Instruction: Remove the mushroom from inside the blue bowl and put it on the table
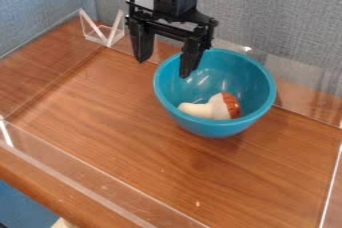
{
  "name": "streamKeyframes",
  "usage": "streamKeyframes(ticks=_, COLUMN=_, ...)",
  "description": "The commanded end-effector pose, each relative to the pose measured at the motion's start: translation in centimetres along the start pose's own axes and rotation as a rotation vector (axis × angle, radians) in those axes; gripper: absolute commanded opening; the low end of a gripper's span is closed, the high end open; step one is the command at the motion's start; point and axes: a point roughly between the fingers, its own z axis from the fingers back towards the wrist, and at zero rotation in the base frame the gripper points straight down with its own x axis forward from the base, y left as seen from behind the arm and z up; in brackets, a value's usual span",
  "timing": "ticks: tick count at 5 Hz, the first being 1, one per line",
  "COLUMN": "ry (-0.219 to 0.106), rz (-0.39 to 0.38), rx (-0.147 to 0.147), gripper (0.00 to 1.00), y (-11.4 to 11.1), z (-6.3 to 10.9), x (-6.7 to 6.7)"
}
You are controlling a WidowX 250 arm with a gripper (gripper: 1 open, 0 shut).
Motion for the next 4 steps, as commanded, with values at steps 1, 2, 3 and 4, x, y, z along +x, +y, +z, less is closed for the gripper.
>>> streamKeyframes(ticks=1, ry=-0.003, rz=-0.052, rx=-0.004, gripper=1.0, y=-1.7, z=-0.6, x=1.3)
streamKeyframes(ticks=2, ry=0.029, rz=-0.198, rx=-0.017, gripper=1.0, y=-5.7, z=-3.5, x=4.1)
streamKeyframes(ticks=3, ry=0.05, rz=-0.259, rx=-0.026, gripper=1.0, y=-8.6, z=-7.1, x=7.3)
streamKeyframes(ticks=4, ry=0.061, rz=-0.27, rx=-0.025, gripper=0.0, y=-8.8, z=-8.6, x=7.6)
